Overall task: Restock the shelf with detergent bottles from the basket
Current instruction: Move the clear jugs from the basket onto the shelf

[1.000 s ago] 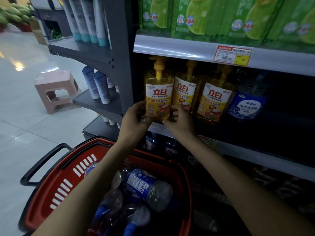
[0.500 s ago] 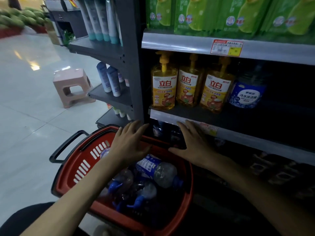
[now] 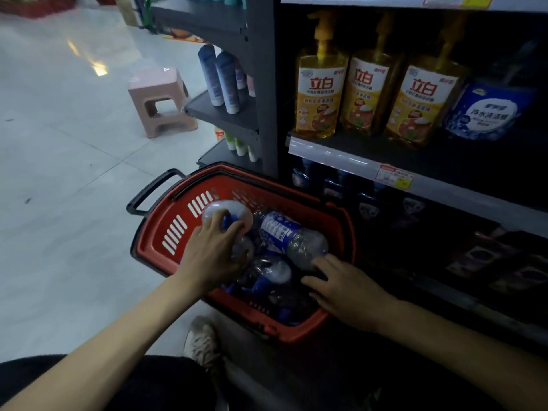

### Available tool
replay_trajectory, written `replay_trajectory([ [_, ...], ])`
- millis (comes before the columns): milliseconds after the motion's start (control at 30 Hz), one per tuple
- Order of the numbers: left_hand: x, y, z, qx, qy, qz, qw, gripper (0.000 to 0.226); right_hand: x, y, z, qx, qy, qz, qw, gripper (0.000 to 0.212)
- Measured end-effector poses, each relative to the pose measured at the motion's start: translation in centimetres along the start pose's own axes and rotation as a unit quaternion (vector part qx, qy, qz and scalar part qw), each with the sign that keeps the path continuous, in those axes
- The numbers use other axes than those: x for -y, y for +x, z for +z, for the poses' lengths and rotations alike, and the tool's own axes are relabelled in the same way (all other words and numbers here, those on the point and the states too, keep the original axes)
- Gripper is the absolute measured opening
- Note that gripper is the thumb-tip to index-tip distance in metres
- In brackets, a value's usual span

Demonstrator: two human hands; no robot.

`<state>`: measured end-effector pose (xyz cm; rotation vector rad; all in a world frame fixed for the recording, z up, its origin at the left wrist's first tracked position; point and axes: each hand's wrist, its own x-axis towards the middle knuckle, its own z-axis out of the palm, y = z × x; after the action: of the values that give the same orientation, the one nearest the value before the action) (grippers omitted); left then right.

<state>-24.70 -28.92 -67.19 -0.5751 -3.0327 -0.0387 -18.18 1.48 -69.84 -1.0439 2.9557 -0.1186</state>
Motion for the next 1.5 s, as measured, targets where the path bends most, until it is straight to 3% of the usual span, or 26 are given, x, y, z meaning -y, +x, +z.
replay_trajectory([
  [67, -0.6, -1.2, 0.6, -0.012, -0.021, -0.003, 1.0, 0.061, -0.2, -0.6, 0.8, 0.0, -0.022, -0.028, 0.999, 0.024],
  [200, -1.4, -3.6, 1.9, -0.011, -0.025, 0.008, 1.0, 0.054, -1.0, -0.2, 0.5, 0.009, -0.038, -0.046, 0.998, 0.051],
  [333, -1.7, -4.5, 1.4, -0.016, -0.004, 0.07, 0.997, 0.046, -0.9, -0.1, -0.3, 0.053, -0.016, -0.027, 0.998, 0.065],
  [467, -2.5, -4.8, 1.3, -0.002, 0.003, 0.134, 0.991, 0.048, -1.3, -0.8, -0.4, 0.026, 0.022, 0.002, 0.999, 0.071],
  [667, -4.2, -3.9, 1.3, 0.013, -0.013, 0.168, 0.986, 0.048, -3.0, -2.5, -0.2, 0.015, 0.03, 0.027, 0.999, 0.06],
  [767, -6.0, -3.3, 1.4, -0.004, 0.017, 0.223, 0.975, 0.048, -4.3, -3.9, -0.6, 0.038, 0.037, 0.057, 0.997, 0.053],
  [933, -8.8, -1.5, 1.0, -0.038, 0.055, 0.306, 0.95, 0.047, -6.3, -7.7, -0.7, 0.054, 0.041, 0.1, 0.993, 0.059],
  [1033, -10.3, -0.5, 0.7, -0.07, 0.088, 0.352, 0.929, 0.05, -6.9, -10.3, -1.9, 0.088, 0.024, 0.114, 0.989, 0.046],
  [1167, -12.4, 1.0, 0.4, -0.1, 0.101, 0.343, 0.929, 0.051, -7.9, -14.5, -2.7, 0.091, 0.027, 0.156, 0.983, 0.038],
  [1267, -14.8, 2.2, 0.2, -0.092, 0.084, 0.333, 0.935, 0.061, -8.4, -18.2, -2.2, 0.061, 0.047, 0.189, 0.979, 0.043],
  [1400, -17.9, 2.6, -0.1, -0.039, 0.047, 0.348, 0.935, 0.111, -9.2, -22.4, -2.1, 0.071, 0.034, 0.217, 0.973, 0.044],
  [1500, -19.8, 2.8, -0.8, -0.008, 0.054, 0.397, 0.916, 0.104, -9.9, -25.3, -2.0, 0.089, 0.02, 0.25, 0.964, 0.041],
])
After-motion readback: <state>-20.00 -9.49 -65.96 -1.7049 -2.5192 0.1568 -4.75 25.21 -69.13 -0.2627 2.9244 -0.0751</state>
